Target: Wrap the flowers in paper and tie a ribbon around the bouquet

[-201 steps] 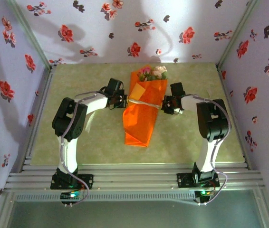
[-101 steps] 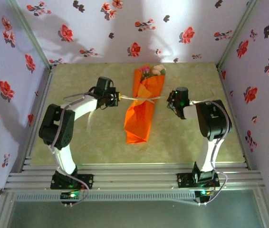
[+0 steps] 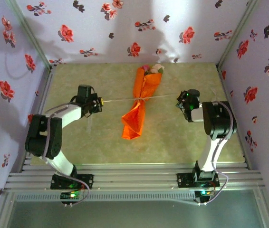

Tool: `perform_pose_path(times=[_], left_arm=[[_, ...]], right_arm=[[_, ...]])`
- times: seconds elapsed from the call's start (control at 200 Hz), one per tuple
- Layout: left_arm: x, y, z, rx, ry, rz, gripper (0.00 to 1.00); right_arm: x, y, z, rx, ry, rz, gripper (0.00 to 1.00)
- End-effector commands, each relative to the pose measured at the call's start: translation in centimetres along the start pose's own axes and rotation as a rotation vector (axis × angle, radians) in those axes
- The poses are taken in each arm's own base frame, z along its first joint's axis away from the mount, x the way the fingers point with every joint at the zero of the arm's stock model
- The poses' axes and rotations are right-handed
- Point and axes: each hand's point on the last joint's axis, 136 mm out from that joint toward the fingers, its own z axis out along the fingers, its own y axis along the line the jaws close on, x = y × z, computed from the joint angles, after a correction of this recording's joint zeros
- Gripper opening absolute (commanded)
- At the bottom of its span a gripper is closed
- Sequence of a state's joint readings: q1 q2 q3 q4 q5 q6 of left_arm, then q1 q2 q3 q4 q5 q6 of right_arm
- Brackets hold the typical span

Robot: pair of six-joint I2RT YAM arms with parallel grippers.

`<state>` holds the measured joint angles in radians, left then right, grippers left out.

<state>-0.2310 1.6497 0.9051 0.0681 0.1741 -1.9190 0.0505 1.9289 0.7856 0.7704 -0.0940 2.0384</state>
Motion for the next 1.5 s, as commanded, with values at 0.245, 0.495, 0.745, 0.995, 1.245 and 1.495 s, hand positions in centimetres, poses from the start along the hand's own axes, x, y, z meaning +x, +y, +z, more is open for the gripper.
perform_pose_path(times=[0.245,0.495,0.745,0.995,1.245,1.495], left_arm=[[-8.1,1.3,-3.2,0.058,-0.179,-0.141,0.00],[-9.8,2.2,-4.0,0.080,-0.209,-0.216,0.00],[-11.4,2.3,-5.4,0.101,-0.231,-0.255,0.00],[-12.4,3.2,-6.5,0.105,-0.251,-0.291,0.00],[-13.0,4.1,-7.1,0.098,-0.260,-0.310,0.00],[-12.9,3.8,-7.2,0.107,-0.252,-0.310,0.00]], right_arm=[[-8.0,2.6,-3.5,-0.037,-0.207,0.055,0.00],[-9.8,2.3,-4.1,-0.037,-0.240,0.088,0.00],[-10.5,2.6,-4.2,-0.039,-0.242,0.101,0.00],[-11.4,2.5,-4.6,-0.042,-0.260,0.121,0.00],[-12.1,2.6,-5.1,-0.036,-0.272,0.119,0.00],[-12.3,1.9,-5.7,-0.016,-0.290,0.116,0.00]])
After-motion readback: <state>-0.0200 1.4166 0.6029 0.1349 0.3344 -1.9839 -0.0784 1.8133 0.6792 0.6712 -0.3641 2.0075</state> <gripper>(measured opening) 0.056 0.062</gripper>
